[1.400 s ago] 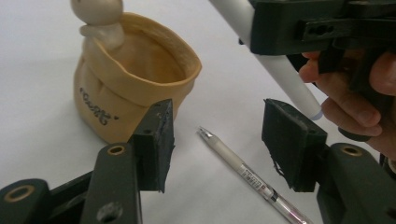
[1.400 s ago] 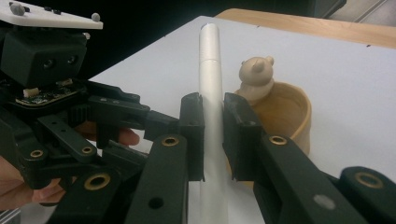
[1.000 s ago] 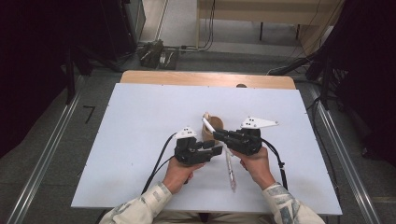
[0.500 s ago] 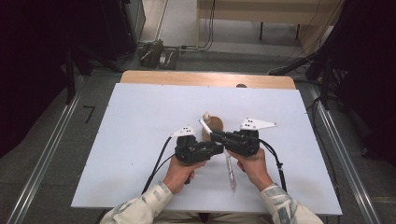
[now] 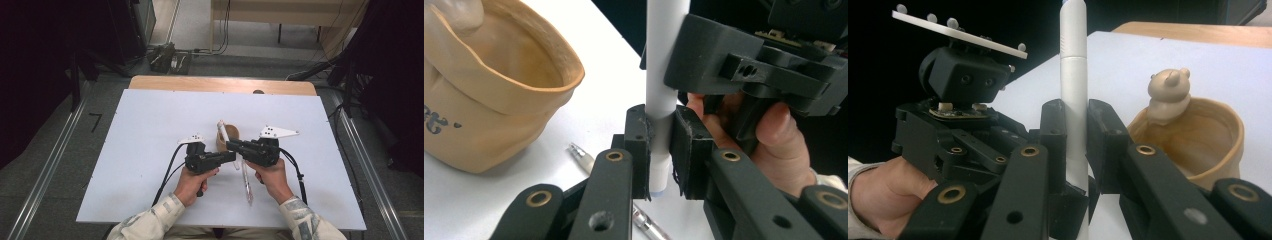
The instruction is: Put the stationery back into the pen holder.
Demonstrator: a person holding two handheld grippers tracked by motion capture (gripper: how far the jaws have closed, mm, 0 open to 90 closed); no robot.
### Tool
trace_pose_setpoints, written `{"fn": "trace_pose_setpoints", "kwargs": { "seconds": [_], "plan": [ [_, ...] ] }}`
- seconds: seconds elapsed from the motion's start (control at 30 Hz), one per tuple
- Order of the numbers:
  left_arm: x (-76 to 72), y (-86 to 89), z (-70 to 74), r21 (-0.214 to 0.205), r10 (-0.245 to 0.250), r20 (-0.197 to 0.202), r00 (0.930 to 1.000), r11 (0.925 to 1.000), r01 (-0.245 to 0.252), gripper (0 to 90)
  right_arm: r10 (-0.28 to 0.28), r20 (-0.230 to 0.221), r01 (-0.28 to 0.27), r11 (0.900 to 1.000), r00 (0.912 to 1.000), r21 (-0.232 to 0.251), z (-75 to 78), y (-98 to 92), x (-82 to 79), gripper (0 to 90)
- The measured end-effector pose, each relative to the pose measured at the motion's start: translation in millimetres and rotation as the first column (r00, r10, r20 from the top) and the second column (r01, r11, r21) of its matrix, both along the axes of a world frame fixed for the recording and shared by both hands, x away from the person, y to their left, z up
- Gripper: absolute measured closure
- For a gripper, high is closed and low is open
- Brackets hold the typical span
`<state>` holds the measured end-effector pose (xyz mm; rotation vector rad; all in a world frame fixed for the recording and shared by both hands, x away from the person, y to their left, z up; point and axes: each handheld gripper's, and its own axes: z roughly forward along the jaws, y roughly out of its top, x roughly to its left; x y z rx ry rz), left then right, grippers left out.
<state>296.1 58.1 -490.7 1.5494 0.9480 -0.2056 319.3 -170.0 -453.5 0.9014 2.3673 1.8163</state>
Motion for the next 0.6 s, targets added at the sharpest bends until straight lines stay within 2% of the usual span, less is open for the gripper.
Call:
{"fn": "trace_pose_setpoints", "kwargs": {
  "seconds": [0.23, 0.37, 0.53, 0.6],
  "plan": [
    [-0.8, 0.3, 0.8, -0.001, -0.001, -0.002, 1.0, 1.0, 0.001, 80.0, 0.001, 0.002, -0.001, 1.0, 1.0, 0.001, 0.9, -0.2, -0.6, 75.2],
    [-1.3, 2.8, 3.0, 0.003, 0.01, 0.01, 0.9999, 0.9999, -0.01, 80.0, 0.0, -0.008, 0.0, 1.0, 1.0, -0.006, 1.7, -2.5, -0.8, 68.1],
    [-2.3, 6.3, 5.7, 0.041, 0.051, 0.042, 0.9978, 0.9978, -0.053, 80.1, -0.021, -0.011, 0.021, 0.9997, 0.9997, 0.01, 4.1, -11.3, -0.1, 63.6],
    [-3.1, 7.2, 6.7, 0.065, 0.066, 0.063, 0.9958, 0.9954, -0.07, 80.1, -0.034, -0.006, 0.034, 0.9994, 0.9994, 0.002, 4.5, -15.5, -0.6, 60.6]
  ]
}}
